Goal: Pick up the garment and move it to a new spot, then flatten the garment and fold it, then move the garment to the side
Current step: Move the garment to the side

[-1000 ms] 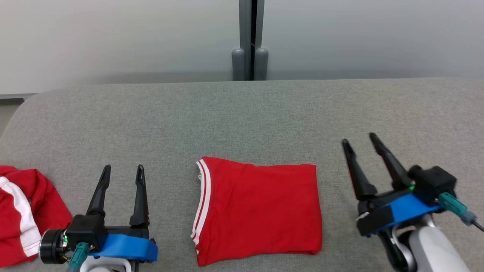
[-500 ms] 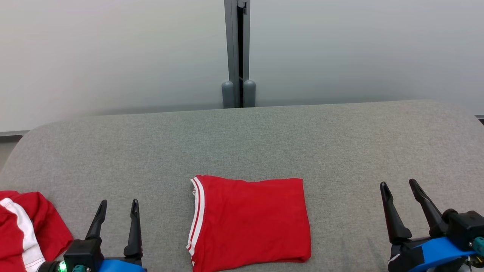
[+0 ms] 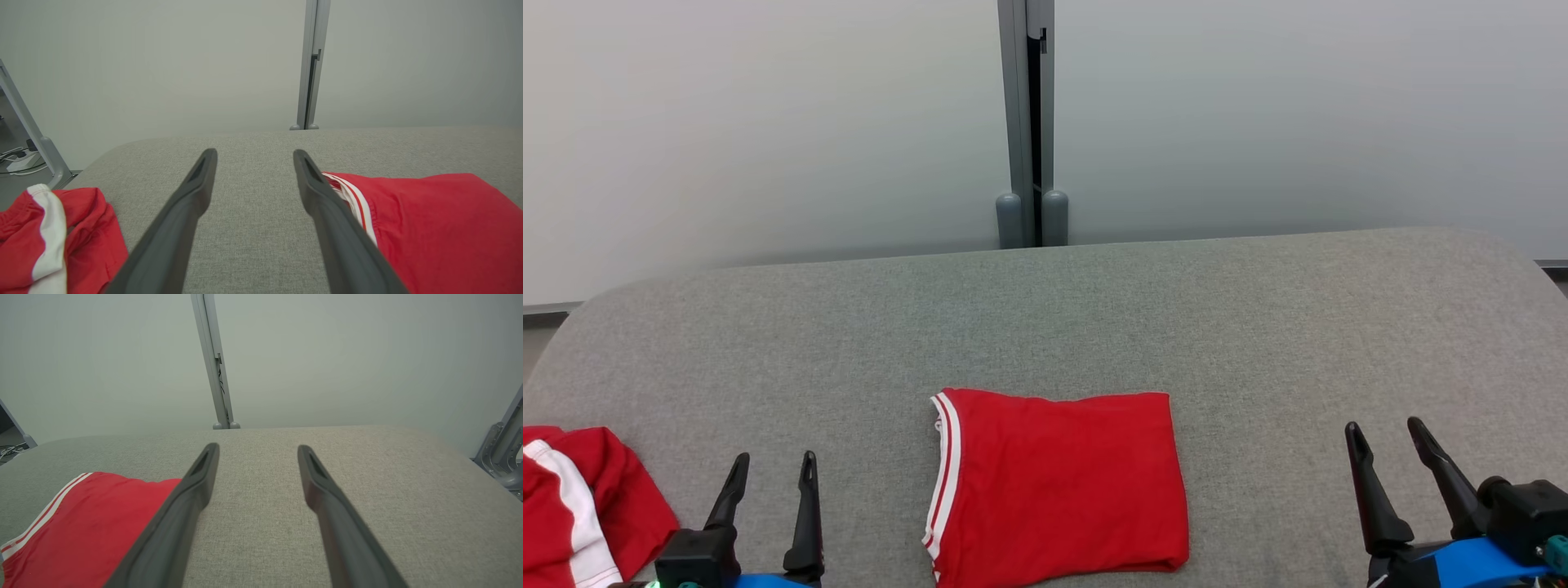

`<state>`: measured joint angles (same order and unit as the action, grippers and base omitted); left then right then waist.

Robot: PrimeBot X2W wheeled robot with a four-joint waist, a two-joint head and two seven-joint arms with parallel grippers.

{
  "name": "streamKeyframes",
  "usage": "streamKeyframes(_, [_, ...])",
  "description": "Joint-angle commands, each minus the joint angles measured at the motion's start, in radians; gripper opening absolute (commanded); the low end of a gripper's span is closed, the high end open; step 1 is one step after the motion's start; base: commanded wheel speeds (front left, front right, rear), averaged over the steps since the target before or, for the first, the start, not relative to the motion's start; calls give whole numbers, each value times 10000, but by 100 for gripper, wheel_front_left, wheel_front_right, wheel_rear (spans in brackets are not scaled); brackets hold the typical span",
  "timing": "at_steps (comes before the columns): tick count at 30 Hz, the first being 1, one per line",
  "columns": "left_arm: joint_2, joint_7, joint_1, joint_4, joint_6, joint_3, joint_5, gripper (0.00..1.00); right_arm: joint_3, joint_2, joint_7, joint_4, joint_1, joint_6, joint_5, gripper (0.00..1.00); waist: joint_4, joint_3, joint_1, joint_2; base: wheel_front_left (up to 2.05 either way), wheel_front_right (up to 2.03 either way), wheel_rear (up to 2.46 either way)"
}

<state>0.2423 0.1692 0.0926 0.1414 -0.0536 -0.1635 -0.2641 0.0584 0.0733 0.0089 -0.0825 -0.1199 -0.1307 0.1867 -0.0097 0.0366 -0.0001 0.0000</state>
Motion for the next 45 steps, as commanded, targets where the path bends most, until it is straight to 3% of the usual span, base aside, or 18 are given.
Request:
streamKeyframes(1, [54,-24,48,-67,-61,-7,-32,100,28,-19,58,-47,-135,-1,-26,100,14,-12,1,0,0,0,0])
streamKeyframes(16, [101,50,-66,-133,-146,-103,-99,100,52,-105,133,-180,-169,-1,-106,100,74,-35,1,0,0,0,0])
streamKeyframes(22, [88,147,-512,-214,-104,-227,-7,100,-199,110,228,244,155,-1,13,100,399,-480,1,0,0,0,0])
streamKeyframes(32, [-170,607,-1767,-143,-9,-416,98,100,-1422,94,70,2814,1634,-1,540,100,1374,-1865,1,0,0,0,0])
streamKeyframes(39, [-328,818,-2144,248,74,-481,72,100,-2029,-30,450,4904,2417,-1,914,100,1715,-2117,1,0,0,0,0])
streamKeyframes(40, [-332,832,-2171,289,64,-470,69,100,-2098,-30,487,5076,2453,-1,972,59,1710,-2129,1,0,0,0,0])
streamKeyframes(41, [-332,832,-2171,289,64,-470,69,100,-2098,-30,487,5076,2453,-1,972,59,1710,-2129,1,0,0,0,0])
streamKeyframes(42, [-327,856,-2191,322,53,-452,73,100,-2180,-35,529,5214,2469,-1,1047,21,1692,-2135,1,0,0,0,0])
streamKeyframes(43, [-323,878,-2189,343,33,-433,77,100,-2275,-31,585,5301,2485,-1,1103,0,1653,-2134,1,0,0,0,0])
streamKeyframes(45, [-308,889,-2151,378,21,-403,97,100,-2444,7,451,5330,2594,1,1209,0,1525,-2127,1,0,0,0,0])
